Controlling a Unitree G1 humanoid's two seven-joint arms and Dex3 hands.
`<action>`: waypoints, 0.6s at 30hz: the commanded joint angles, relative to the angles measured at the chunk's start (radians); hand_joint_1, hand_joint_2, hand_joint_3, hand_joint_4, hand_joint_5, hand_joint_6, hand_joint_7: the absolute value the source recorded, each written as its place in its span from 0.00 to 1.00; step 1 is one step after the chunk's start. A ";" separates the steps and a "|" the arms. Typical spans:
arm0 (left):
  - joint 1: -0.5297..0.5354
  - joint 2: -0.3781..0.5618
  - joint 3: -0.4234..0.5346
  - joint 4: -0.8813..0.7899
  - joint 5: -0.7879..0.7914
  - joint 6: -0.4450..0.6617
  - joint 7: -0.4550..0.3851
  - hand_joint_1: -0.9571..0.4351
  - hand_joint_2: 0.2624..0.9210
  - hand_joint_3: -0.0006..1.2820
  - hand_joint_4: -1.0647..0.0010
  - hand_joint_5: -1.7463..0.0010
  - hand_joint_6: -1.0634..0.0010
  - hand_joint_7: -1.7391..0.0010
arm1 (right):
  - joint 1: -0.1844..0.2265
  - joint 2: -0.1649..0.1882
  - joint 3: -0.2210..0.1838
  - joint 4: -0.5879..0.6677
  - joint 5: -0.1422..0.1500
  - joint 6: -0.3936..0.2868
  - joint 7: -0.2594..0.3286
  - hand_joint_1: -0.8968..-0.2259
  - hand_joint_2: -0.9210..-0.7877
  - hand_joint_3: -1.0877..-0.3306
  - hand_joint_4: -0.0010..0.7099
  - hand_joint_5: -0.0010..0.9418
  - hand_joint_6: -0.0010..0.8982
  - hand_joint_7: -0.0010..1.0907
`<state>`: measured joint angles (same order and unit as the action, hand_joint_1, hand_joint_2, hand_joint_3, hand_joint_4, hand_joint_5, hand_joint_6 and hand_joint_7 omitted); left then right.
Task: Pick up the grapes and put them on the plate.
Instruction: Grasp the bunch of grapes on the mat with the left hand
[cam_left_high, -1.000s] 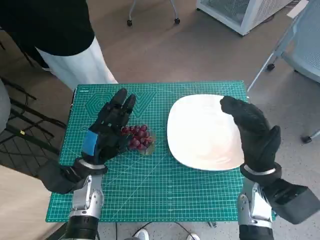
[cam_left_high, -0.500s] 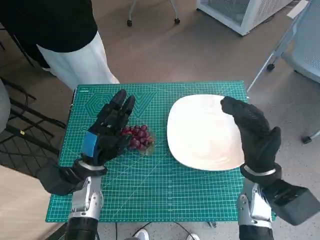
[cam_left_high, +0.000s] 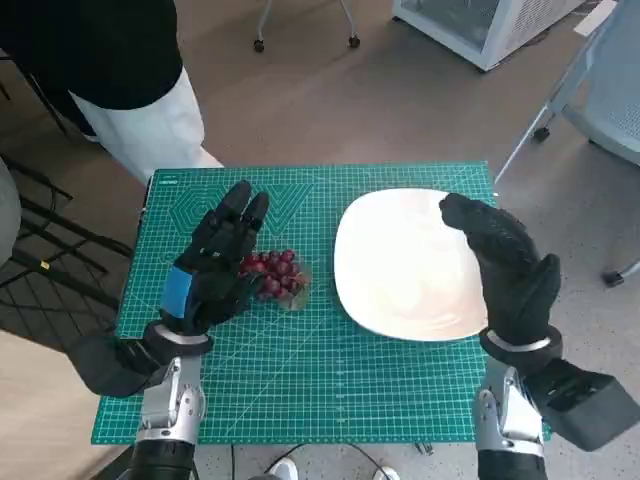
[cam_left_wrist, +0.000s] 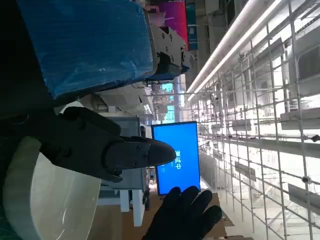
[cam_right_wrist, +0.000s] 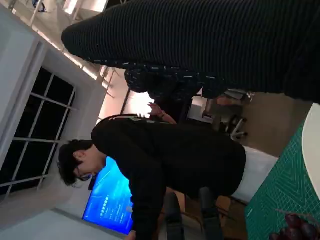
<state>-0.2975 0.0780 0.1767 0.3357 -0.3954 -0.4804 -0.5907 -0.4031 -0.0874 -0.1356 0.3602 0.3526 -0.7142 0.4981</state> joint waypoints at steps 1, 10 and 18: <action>0.016 0.032 -0.009 -0.035 0.051 -0.014 0.019 0.28 1.00 0.24 0.84 1.00 0.71 1.00 | 0.028 -0.005 0.000 0.003 0.002 0.012 0.007 0.34 0.00 0.49 0.41 0.00 0.13 0.24; 0.094 0.286 -0.077 -0.342 0.781 0.208 0.220 0.22 0.93 0.05 0.98 1.00 0.92 1.00 | 0.021 -0.008 -0.003 0.008 0.001 0.018 0.002 0.35 0.00 0.49 0.41 0.00 0.13 0.24; 0.089 0.297 -0.143 -0.438 0.971 0.449 0.203 0.35 0.70 0.00 1.00 1.00 0.92 0.99 | 0.017 -0.002 -0.002 0.008 0.002 0.022 -0.001 0.35 0.00 0.49 0.41 0.00 0.13 0.24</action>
<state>-0.2505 0.3005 0.1197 0.0741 0.2876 -0.2437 -0.4181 -0.4055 -0.0890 -0.1360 0.3559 0.3522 -0.7143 0.4979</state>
